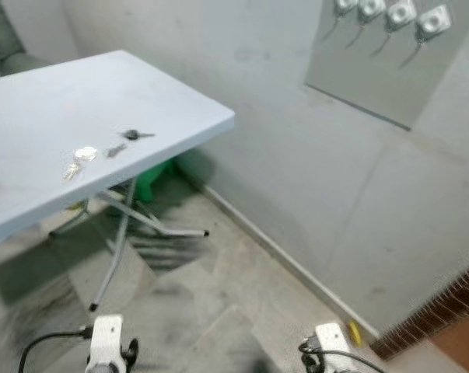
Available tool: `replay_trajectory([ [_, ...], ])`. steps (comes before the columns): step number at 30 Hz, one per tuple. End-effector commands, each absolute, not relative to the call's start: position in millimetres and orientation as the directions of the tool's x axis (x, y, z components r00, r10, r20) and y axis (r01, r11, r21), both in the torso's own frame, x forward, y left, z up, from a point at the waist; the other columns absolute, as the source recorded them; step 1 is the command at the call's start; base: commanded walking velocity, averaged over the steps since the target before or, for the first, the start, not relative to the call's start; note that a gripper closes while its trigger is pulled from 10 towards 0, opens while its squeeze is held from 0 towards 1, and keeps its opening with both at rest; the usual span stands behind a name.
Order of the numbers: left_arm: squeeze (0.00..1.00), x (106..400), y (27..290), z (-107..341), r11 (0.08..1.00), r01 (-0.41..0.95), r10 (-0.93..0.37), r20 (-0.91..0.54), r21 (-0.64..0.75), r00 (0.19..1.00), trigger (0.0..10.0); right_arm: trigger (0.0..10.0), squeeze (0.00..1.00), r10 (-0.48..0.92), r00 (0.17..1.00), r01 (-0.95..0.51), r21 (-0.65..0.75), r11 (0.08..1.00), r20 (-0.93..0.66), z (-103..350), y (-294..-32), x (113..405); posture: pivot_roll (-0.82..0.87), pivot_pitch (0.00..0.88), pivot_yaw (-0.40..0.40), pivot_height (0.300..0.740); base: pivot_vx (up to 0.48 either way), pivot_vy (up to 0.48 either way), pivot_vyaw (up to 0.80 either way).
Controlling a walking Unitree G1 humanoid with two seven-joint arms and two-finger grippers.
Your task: Hang keys on a hook
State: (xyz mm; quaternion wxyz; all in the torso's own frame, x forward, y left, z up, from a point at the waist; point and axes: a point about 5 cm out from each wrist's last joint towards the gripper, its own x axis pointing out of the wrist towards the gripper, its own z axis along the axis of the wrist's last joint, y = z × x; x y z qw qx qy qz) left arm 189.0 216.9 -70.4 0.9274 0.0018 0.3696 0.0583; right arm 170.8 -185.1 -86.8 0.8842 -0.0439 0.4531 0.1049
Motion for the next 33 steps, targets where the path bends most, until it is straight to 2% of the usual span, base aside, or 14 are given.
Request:
replay_trajectory([
  [1,0.0,186,215,-72,0.993,-0.115,0.101,-0.685,0.025,0.721,10.0,10.0,0.0,0.13,0.57,-0.211,0.008,0.977,-0.811,-86,-193,169,-0.12,0.0,-0.013,0.728,0.0,0.0,0.8],
  [5,0.0,200,213,-61,0.993,-0.119,0.083,-0.603,-0.02,0.793,10.0,10.0,0.0,0.154,0.622,-0.222,0.016,0.975,-0.768,-79,-191,181,-0.12,0.0,-0.012,0.728,0.0,0.0,0.8],
  [11,0.0,213,211,-51,0.994,-0.097,0.059,-0.527,-0.044,0.848,10.0,10.0,0.0,0.187,0.684,-0.235,0.03,0.971,-0.705,-70,-189,196,-0.13,0.0,-0.01,0.728,0.0,0.0,0.8],
  [17,0.0,231,210,-28,0.998,-0.039,0.019,-0.365,-0.049,0.931,10.0,10.0,0.0,0.275,0.785,-0.301,0.046,0.952,-0.555,-47,-177,225,-0.14,0.0,-0.004,0.728,0.0,0.0,0.8],
  [25,0.0,232,210,-27,0.998,-0.033,0.014,-0.353,-0.048,0.936,10.0,10.0,0.0,0.282,0.792,-0.306,0.048,0.951,-0.542,-45,-176,228,-0.14,0.0,-0.004,0.728,0.0,0.0,0.8],
  [28,0.0,250,206,-1,0.999,0.009,-0.019,-0.213,-0.051,0.977,10.0,10.0,0.0,0.334,0.86,-0.347,0.037,0.937,-0.385,-20,-165,253,-0.14,0.0,-0.002,0.728,0.0,0.0,0.8],
  [33,0.0,258,208,17,0.999,0.007,-0.013,-0.123,-0.051,0.992,10.0,10.0,0.0,0.349,0.887,-0.356,0.035,0.934,-0.303,-6,-161,263,-0.15,0.0,0.001,0.728,0.0,0.0,0.8],
])
